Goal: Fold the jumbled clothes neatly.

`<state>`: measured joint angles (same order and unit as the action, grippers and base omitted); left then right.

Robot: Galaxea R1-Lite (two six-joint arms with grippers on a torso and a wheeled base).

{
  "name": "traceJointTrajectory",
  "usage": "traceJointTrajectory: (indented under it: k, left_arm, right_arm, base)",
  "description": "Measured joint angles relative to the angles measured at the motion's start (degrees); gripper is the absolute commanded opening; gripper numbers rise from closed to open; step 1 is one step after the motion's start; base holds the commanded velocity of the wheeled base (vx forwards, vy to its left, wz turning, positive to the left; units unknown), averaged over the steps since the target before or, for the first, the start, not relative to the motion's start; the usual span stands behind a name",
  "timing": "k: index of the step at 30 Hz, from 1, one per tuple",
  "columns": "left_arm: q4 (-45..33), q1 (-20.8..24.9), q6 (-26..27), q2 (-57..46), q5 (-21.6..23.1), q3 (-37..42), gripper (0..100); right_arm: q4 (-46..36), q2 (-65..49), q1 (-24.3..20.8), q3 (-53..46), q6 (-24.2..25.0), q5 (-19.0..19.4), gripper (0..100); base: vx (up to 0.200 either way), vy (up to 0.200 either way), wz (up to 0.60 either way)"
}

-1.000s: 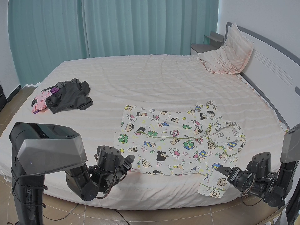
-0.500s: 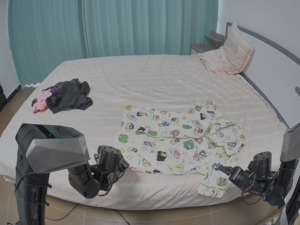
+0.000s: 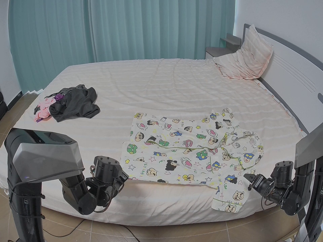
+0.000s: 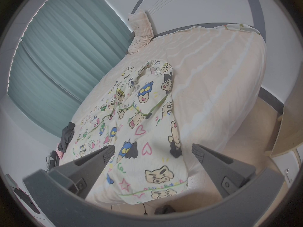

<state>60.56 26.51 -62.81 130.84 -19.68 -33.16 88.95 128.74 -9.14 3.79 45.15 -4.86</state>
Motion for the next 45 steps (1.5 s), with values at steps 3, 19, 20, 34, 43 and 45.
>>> traceJointTrajectory:
  k: [3,19,20,34,43,45]
  left_arm:
    - [1.90,-0.09,0.05,-0.52,-0.16,0.61,0]
    - [6.41,-0.23,0.68,0.50,-0.27,1.08,0]
    - [6.41,-0.23,0.68,0.52,-0.27,1.08,0]
    - [6.46,0.07,0.71,0.78,-0.22,1.13,0]
    - [6.50,0.20,0.78,1.02,-0.24,1.02,0]
    - [6.47,0.20,0.78,1.07,-0.22,0.94,0]
  right_arm:
    - [0.00,2.10,1.54,2.10,-2.40,0.29,100]
    - [0.02,10.59,3.85,12.50,-13.21,4.24,100]
    - [0.02,10.78,3.85,12.78,-13.39,4.62,100]
    - [-0.06,12.35,5.32,16.96,-14.47,10.03,0]
    - [-0.46,11.67,8.44,23.30,-15.26,10.08,0]
    - [-1.18,11.56,8.85,25.15,-15.41,10.11,0]
  base:
    - [0.000,0.000,0.00]
    - [0.000,0.000,0.00]
    - [0.000,0.000,0.00]
    - [0.000,0.000,0.00]
    - [0.000,0.000,0.00]
    - [0.000,0.000,0.00]
